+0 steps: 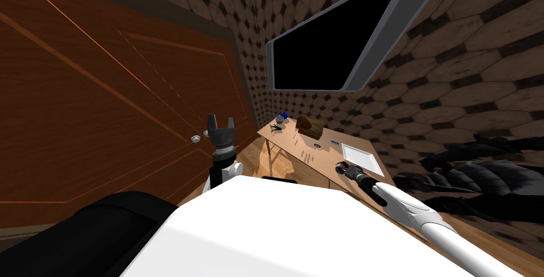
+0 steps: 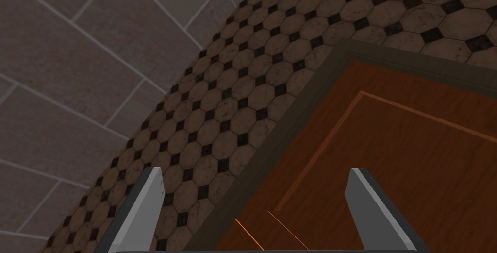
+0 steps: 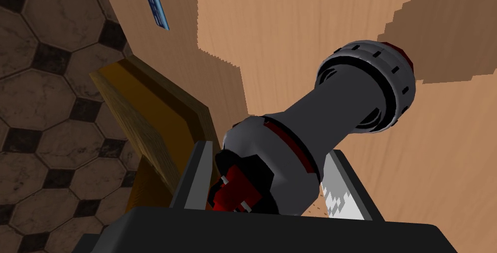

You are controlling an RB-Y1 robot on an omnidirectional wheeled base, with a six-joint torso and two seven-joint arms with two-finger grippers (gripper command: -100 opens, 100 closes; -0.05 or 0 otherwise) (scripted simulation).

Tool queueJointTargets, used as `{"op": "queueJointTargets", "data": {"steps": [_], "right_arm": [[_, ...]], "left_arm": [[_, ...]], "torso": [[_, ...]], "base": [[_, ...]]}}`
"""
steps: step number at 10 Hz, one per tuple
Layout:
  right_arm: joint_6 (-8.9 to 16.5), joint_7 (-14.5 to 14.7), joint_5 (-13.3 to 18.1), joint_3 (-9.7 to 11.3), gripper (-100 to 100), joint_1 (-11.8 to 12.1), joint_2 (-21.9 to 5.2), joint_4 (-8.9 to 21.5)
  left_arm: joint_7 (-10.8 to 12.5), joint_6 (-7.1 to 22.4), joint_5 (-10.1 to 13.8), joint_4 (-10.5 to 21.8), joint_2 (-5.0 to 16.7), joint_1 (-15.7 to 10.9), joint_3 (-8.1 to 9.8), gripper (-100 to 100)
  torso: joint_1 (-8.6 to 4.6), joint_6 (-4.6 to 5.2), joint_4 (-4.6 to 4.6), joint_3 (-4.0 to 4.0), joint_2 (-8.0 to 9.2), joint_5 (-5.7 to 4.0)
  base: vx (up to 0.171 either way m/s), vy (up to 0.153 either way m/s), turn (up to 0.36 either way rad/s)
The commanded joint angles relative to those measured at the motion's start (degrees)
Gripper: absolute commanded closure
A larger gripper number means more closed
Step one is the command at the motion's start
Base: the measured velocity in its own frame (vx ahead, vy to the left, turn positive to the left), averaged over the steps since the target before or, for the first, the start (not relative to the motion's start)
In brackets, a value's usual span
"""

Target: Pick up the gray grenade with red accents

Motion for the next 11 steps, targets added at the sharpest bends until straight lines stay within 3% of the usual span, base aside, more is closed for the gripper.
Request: {"op": "queueJointTargets", "data": {"steps": [1, 2, 4, 5, 7, 8, 9, 10, 11], "right_arm": [[-2.9, 1.2, 0.6, -2.5, 100, -0.5, 0.7, 2.9], [-3.3, 1.2, 0.6, -2.5, 100, -0.5, 0.7, 3.0], [-6.6, 2.4, 1.2, -5.2, 100, -1.5, 1.3, 6.5], [-6.8, 2.4, 1.2, -5.2, 100, -1.5, 1.3, 6.9], [-10.3, 3.6, 1.7, -7.9, 100, -2.5, 1.8, 10.4], [-10.4, 3.6, 1.7, -7.9, 100, -2.5, 1.8, 10.7], [-12.1, 4.2, 2.0, -9.3, 100, -3.0, 2.1, 12.7], [-11.0, 3.8, 1.9, -8.6, 100, -2.7, 2.0, 11.5], [-11.3, 3.9, 1.9, -8.7, 0, -2.7, 2.1, 11.7]], "left_arm": [[0.0, 0.0, 0.0, 0.0, 0.0, 0.0, 0.00, 0], [0.0, 0.0, 0.0, 0.0, 0.0, 0.0, 0.00, 0], [0.0, 0.0, 0.0, 0.0, 0.0, 0.0, 0.00, 0], [0.0, 0.0, 0.0, 0.0, 0.0, 0.0, 0.00, 0], [0.0, 0.0, 0.0, 0.0, 0.0, 0.0, 0.00, 0], [0.0, 0.0, 0.0, 0.0, 0.0, 0.0, 0.00, 0], [0.0, 0.0, 0.0, 0.0, 0.0, 0.0, 0.01, 0], [0.0, 0.0, 0.0, 0.0, 0.0, 0.0, 0.01, 0], [0.0, 0.0, 0.0, 0.0, 0.0, 0.0, 0.01, 0]], "torso": [[0.00, 0.00, 0.00, 0.00, 0.00, 0.00], [0.03, 0.00, 0.00, 0.02, 0.04, 0.01], [-0.15, 0.02, 0.00, -0.01, -0.03, -0.02], [-0.14, 0.00, 0.02, 0.00, -0.02, 0.00], [-0.15, 0.02, 0.01, -0.01, -0.03, -0.02], [-0.08, 0.02, 0.02, 0.00, -0.02, -0.01], [-0.13, 0.04, 0.02, 0.01, -0.01, -0.01], [-0.15, 0.04, 0.02, 0.01, -0.01, -0.02], [-0.21, 0.03, 0.02, 0.00, -0.04, -0.01]], "base": [[-0.050, 0.092, 0.029], [-0.031, 0.055, 0.009], [-0.026, 0.046, 0.030], [-0.021, 0.037, 0.018], [-0.025, 0.058, 0.031], [-0.025, 0.047, 0.010], [-0.024, 0.042, 0.026], [-0.011, 0.020, -0.001], [0.000, 0.000, 0.000]]}}
